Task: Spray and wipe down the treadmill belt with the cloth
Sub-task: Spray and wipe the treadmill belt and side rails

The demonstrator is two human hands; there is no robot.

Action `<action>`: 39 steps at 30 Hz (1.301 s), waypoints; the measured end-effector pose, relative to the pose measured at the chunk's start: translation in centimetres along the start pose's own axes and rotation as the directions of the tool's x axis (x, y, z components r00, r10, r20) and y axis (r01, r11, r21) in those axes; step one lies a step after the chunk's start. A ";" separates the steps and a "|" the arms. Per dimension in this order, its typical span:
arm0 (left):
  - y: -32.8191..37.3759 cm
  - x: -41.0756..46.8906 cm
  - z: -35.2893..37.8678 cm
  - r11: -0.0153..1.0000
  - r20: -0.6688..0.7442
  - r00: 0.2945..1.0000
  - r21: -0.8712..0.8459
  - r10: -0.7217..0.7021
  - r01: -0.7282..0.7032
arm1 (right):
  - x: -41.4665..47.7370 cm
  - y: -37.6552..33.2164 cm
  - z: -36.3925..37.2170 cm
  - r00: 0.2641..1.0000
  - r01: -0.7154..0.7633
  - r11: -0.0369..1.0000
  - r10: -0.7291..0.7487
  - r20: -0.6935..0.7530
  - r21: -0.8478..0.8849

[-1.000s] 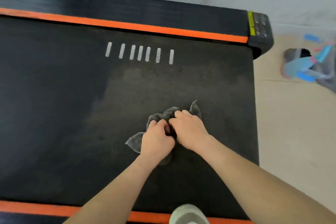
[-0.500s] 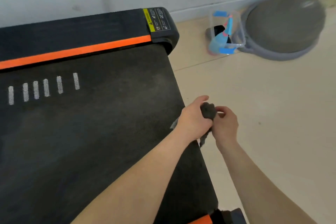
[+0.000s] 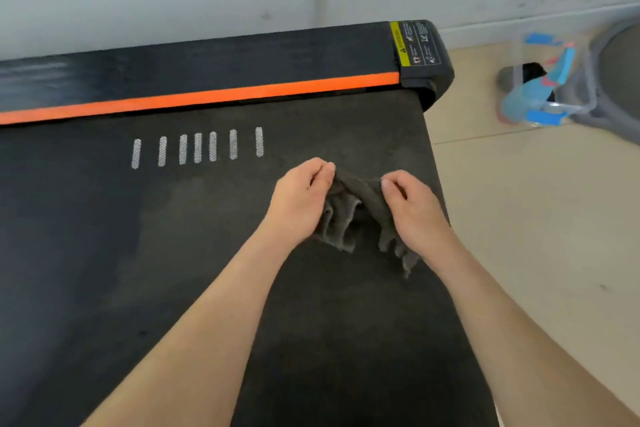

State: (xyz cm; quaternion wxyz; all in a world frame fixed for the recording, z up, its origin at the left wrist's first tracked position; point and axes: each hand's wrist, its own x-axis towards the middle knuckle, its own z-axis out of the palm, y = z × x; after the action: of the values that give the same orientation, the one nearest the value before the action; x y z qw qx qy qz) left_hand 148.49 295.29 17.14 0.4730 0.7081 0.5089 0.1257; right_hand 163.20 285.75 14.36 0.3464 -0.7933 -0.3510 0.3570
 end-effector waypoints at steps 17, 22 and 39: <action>-18.6 -13.6 -19.9 0.738 -0.392 0.822 0.384 -0.414 0.555 | -3.3 -13.5 26.6 0.507 0.765 0.608 -0.366 0.781 -0.212; -19.3 -16.0 -11.4 0.794 -0.382 0.782 0.170 -0.492 0.583 | -4.7 -11.5 26.9 0.402 0.838 0.473 -0.200 0.893 -0.271; -1.7 -6.8 1.9 0.933 0.025 0.962 -0.239 -0.273 0.271 | -1.1 -1.8 1.3 0.993 -0.056 0.995 0.047 0.106 0.080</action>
State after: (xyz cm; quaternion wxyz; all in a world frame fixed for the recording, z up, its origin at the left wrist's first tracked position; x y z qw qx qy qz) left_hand 145.60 288.64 16.84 0.5659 0.5680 0.5849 0.1227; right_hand 161.02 286.17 15.48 0.3509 -0.7674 -0.3328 0.4209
